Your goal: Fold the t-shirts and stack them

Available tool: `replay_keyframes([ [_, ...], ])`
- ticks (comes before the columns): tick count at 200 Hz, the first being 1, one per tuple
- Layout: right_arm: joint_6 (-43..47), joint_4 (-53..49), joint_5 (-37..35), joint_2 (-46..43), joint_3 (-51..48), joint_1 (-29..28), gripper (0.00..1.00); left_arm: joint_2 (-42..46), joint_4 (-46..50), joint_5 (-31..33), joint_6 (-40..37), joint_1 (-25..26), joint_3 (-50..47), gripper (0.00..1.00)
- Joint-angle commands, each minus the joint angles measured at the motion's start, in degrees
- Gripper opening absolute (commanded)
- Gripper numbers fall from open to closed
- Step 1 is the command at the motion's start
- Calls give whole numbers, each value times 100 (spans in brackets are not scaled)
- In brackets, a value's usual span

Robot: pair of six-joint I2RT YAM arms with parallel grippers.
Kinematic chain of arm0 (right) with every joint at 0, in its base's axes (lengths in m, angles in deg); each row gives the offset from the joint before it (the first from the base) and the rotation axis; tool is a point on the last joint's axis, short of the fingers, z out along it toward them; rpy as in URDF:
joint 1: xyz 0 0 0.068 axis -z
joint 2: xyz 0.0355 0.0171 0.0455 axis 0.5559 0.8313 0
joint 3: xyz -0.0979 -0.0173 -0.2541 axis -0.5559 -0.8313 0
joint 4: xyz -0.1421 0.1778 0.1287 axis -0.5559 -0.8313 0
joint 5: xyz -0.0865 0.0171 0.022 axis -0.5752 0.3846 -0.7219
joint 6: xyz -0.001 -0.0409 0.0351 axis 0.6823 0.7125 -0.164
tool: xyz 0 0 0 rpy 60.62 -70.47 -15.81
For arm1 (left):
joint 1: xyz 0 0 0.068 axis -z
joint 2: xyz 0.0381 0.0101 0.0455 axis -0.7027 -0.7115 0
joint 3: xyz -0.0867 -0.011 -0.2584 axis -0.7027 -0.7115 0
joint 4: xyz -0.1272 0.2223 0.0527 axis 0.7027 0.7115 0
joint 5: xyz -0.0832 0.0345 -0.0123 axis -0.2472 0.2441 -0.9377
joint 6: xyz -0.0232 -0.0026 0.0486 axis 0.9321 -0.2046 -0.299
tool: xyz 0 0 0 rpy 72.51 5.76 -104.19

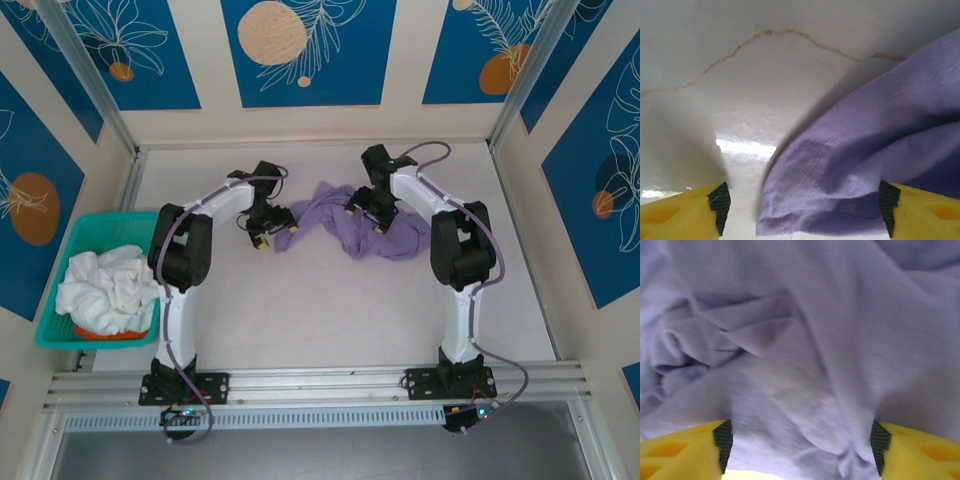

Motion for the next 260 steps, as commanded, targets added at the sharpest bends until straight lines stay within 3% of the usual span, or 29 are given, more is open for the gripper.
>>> replay_keyframes([
  [1, -94, -204, -63, 358, 547, -31, 68, 108, -202, 118, -18, -50, -424, 62],
  [23, -33, -449, -72, 582, 789, -60, 45, -100, -361, -63, -66, -35, -534, 44],
  [49, 34, 0, 77, 121, 311, -20, 20, -145, -503, -65, -157, -23, -471, 27],
  [69, 99, -30, 32, -128, 156, 40, 0, -129, -474, -15, -205, -28, -301, 0],
  [110, 313, 199, 276, -1029, -363, 207, 0, 299, -311, 204, -424, 12, 88, 0],
  [153, 507, 533, 643, -2667, -947, 592, 0, 1650, -310, 733, -569, 35, 683, 0],
  [206, 811, 859, 677, -4498, -697, 1417, 0, 3670, -1201, 1749, -1165, 74, 1254, 0],
  [260, 855, 1411, 169, -5593, -314, 2019, 0, 4789, -1990, 2226, -1540, 74, 1297, 0],
])
